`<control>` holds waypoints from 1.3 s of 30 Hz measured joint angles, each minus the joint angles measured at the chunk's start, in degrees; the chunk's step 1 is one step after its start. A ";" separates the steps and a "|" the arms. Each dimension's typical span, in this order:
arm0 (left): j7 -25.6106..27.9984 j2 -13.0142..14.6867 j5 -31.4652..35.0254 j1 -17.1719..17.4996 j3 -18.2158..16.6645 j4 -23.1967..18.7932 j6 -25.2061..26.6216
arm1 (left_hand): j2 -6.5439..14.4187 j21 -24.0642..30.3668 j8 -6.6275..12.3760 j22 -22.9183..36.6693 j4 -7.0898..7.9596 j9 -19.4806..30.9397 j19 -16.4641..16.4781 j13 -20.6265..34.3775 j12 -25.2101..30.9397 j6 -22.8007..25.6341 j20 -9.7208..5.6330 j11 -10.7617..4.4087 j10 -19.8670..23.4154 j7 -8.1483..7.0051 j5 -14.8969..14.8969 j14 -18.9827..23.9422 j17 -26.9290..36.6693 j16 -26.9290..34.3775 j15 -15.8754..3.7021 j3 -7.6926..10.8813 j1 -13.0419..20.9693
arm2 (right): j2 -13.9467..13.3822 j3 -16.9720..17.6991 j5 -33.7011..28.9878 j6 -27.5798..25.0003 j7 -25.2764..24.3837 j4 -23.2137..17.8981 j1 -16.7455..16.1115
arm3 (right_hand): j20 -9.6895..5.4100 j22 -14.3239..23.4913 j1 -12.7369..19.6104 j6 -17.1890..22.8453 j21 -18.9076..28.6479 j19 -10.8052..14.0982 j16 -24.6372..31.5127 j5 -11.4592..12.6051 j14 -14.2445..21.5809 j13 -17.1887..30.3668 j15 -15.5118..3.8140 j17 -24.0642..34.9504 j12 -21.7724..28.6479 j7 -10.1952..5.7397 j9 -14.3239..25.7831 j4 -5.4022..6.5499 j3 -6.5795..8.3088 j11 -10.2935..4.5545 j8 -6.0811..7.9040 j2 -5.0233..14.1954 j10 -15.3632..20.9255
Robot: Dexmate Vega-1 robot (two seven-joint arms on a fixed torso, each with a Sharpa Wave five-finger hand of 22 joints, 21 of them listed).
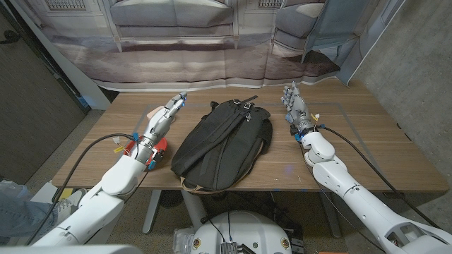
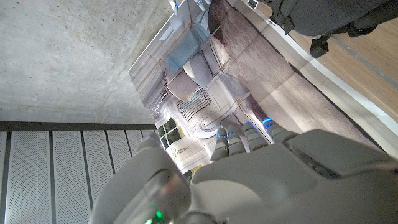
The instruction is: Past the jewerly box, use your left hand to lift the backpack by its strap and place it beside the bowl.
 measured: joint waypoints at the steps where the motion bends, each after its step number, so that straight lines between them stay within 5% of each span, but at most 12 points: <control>1: 0.20 0.00 0.30 0.00 0.00 0.00 0.19 | -0.14 0.00 0.00 0.00 0.00 0.00 0.00 0.00 0.00 0.10 0.00 0.00 0.00 -0.11 0.00 0.00 0.00 0.00 0.00 0.00 0.14 | 0.01 -0.01 0.00 0.00 0.00 0.03 0.01 | 0.00 0.00 0.00 0.00 0.00 0.00 0.00 0.00 0.00 0.00 0.00 0.00 0.00 0.00 0.00 0.00 0.00 0.00 -0.22 0.00 0.00; 39: 7.37 2.23 14.39 6.34 -3.71 -11.27 10.81 | -0.07 -0.66 0.00 0.01 -1.60 0.00 -0.33 0.00 -0.28 0.80 0.32 -0.29 0.31 -0.19 0.45 0.00 0.00 0.00 0.00 0.01 3.53 | 0.30 -0.43 0.34 -0.17 1.09 0.93 0.77 | 0.00 0.00 0.00 0.51 0.00 -0.01 0.00 0.00 0.00 0.00 0.00 0.30 -0.35 0.12 0.00 -0.24 -0.24 -0.32 -0.45 0.00 0.30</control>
